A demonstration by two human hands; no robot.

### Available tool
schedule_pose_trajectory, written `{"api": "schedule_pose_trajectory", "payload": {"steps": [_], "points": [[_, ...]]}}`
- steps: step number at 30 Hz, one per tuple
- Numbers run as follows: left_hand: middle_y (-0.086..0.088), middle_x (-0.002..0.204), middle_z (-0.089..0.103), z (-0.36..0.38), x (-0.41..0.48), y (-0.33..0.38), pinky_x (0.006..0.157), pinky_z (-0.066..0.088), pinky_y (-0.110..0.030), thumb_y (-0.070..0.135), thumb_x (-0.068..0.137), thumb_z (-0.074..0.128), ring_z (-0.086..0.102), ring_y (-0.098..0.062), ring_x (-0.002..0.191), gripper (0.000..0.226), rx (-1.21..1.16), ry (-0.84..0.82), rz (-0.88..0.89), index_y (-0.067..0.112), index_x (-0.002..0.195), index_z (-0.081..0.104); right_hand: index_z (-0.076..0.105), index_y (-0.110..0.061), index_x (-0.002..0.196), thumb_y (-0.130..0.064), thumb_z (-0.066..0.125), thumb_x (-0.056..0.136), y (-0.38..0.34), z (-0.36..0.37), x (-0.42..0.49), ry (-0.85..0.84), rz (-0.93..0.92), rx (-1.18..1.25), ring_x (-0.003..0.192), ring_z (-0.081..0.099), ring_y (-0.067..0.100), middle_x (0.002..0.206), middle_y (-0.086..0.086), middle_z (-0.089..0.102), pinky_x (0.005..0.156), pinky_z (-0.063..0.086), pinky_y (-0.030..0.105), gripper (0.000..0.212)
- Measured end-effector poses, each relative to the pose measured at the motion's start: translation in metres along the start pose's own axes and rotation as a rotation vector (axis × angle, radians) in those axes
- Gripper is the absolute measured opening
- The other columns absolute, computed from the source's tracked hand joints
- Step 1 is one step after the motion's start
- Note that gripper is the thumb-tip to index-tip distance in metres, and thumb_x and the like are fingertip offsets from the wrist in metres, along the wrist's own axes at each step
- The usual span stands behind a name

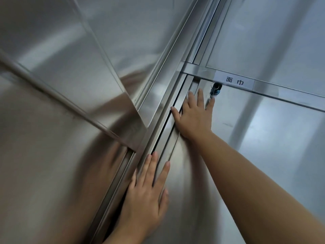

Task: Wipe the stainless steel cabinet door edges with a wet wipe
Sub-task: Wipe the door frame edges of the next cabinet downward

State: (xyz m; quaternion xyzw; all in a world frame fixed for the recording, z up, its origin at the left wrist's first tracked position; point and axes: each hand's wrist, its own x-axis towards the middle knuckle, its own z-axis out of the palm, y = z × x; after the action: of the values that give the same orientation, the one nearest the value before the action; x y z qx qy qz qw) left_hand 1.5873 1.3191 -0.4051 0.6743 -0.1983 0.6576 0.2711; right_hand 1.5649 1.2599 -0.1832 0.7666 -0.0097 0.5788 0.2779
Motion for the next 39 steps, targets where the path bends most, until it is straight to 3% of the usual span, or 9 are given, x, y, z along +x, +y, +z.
{"api": "schedule_pose_trajectory", "payload": {"steps": [7,13,18,20,23,27,29,39], "points": [[-0.015,0.149,0.03,0.001,0.0,-0.001,0.108,0.014,-0.037,0.033,0.085,0.038,0.025,-0.027,0.138,0.058,-0.03,-0.006,-0.009,0.015,0.14,0.036,0.018,-0.011,0.149,-0.049,0.014,0.098,-0.003,0.007,-0.001,0.063,0.043,0.103,0.143,-0.016,0.023,0.158,0.0,0.001,0.112,-0.007,0.052,0.064],[-0.015,0.148,0.033,0.002,0.001,-0.001,0.107,0.015,-0.036,0.033,0.084,0.039,0.027,-0.027,0.137,0.058,-0.039,0.021,0.002,0.015,0.139,0.038,0.008,-0.012,0.15,-0.044,0.017,0.099,-0.004,0.008,-0.006,0.117,0.069,0.162,0.144,-0.013,0.024,0.158,0.001,-0.001,0.113,-0.007,0.049,0.061],[-0.016,0.146,0.035,0.001,0.001,-0.001,0.105,0.018,-0.035,0.033,0.082,0.039,0.027,-0.027,0.137,0.058,-0.044,0.032,0.0,0.015,0.138,0.039,0.004,-0.018,0.15,-0.041,0.025,0.099,-0.005,-0.001,-0.008,0.266,-0.031,0.215,0.144,-0.013,0.023,0.158,-0.001,-0.006,0.112,-0.004,0.05,0.06],[-0.016,0.146,0.035,0.001,0.001,-0.001,0.106,0.016,-0.035,0.033,0.083,0.039,0.027,-0.026,0.137,0.058,-0.043,0.023,-0.001,0.015,0.138,0.039,0.002,-0.021,0.15,-0.042,0.024,0.099,-0.005,-0.005,-0.001,0.236,-0.043,0.224,0.143,-0.014,0.022,0.158,-0.003,-0.008,0.112,-0.005,0.051,0.06],[-0.015,0.147,0.033,-0.001,0.001,0.0,0.107,0.015,-0.036,0.033,0.083,0.039,0.026,-0.027,0.137,0.059,-0.03,0.022,-0.006,0.015,0.139,0.038,0.001,-0.023,0.15,-0.049,0.017,0.098,-0.005,-0.005,0.009,0.065,-0.005,0.224,0.142,-0.019,0.021,0.157,-0.005,-0.011,0.111,-0.008,0.052,0.06],[-0.015,0.149,0.031,0.0,0.0,0.001,0.107,0.015,-0.037,0.032,0.085,0.038,0.028,-0.028,0.138,0.057,-0.027,0.034,-0.009,0.014,0.139,0.041,0.0,-0.025,0.151,-0.056,0.015,0.096,0.003,-0.014,0.029,-0.031,0.017,0.219,0.141,-0.023,0.022,0.157,-0.007,-0.012,0.113,0.001,0.051,0.064],[-0.015,0.148,0.031,0.001,0.0,0.002,0.107,0.015,-0.037,0.032,0.085,0.038,0.027,-0.027,0.138,0.057,-0.03,0.048,-0.007,0.014,0.139,0.039,-0.002,-0.025,0.15,-0.057,0.014,0.096,0.006,-0.02,0.04,-0.067,0.044,0.243,0.14,-0.024,0.023,0.157,-0.006,-0.014,0.112,-0.004,0.049,0.065],[-0.015,0.148,0.032,0.001,0.0,0.001,0.106,0.021,-0.04,0.033,0.084,0.038,0.03,-0.028,0.136,0.058,-0.015,0.038,-0.007,0.015,0.139,0.038,-0.002,-0.026,0.15,-0.055,0.02,0.097,0.004,-0.004,0.012,0.023,-0.034,0.158,0.142,-0.021,0.024,0.157,-0.001,-0.012,0.112,-0.006,0.053,0.065]]}}
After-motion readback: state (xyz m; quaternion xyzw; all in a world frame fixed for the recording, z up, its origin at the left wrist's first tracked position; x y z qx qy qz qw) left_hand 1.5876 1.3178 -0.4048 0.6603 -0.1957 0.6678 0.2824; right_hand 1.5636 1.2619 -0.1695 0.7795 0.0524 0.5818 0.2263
